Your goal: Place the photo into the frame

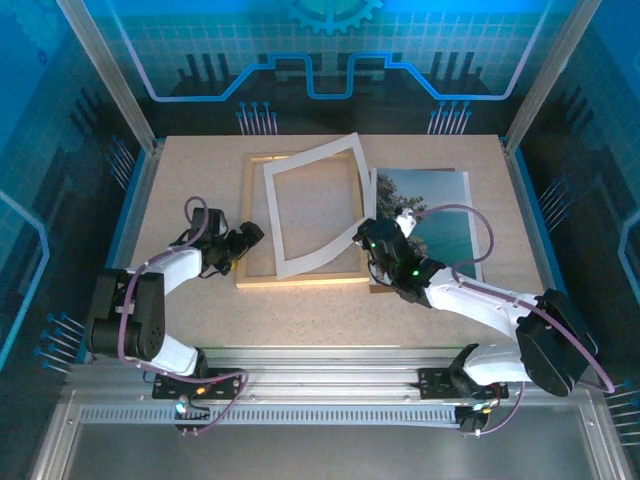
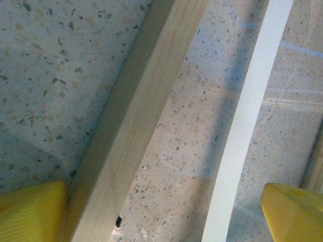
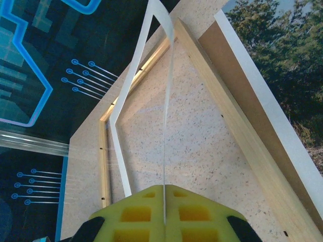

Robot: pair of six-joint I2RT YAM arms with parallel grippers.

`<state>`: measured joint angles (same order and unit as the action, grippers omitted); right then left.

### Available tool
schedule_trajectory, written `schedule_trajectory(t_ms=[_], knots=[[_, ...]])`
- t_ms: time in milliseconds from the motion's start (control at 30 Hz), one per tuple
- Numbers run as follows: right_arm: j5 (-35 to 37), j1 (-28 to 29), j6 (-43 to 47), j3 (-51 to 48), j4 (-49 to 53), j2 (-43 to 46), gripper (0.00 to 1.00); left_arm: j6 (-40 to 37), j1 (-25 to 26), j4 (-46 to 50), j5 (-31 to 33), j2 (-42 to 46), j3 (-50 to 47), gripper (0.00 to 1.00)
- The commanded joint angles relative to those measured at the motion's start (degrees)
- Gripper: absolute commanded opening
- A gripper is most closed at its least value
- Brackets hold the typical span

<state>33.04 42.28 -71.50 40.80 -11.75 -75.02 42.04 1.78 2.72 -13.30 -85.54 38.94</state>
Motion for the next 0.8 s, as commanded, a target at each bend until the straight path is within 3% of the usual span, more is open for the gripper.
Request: schedule_trajectory(t_ms=[0, 167, 400, 767], knots=[[3.1, -1.5, 2.3, 0.0, -2.8, -0.1, 0.01, -0.4, 0.7, 1.3, -1.1, 0.4, 0.8, 0.99], [2.6, -2.7, 5.2, 0.7, -3.4, -1.0, 0.02, -0.9, 0.7, 1.9, -0.8, 0.4, 0.9, 0.99], [-3.3, -2.1, 0.3, 1.2, -3.4, -4.1, 0.02, -0.7, 0.7, 2.1, -0.7, 0.7, 1.0, 0.99], [-0.9, 2.6, -1.5, 2.4, 1.3, -3.2, 0.03, -0.7, 0.7, 2.0, -1.1, -0.2, 2.0, 0.99]])
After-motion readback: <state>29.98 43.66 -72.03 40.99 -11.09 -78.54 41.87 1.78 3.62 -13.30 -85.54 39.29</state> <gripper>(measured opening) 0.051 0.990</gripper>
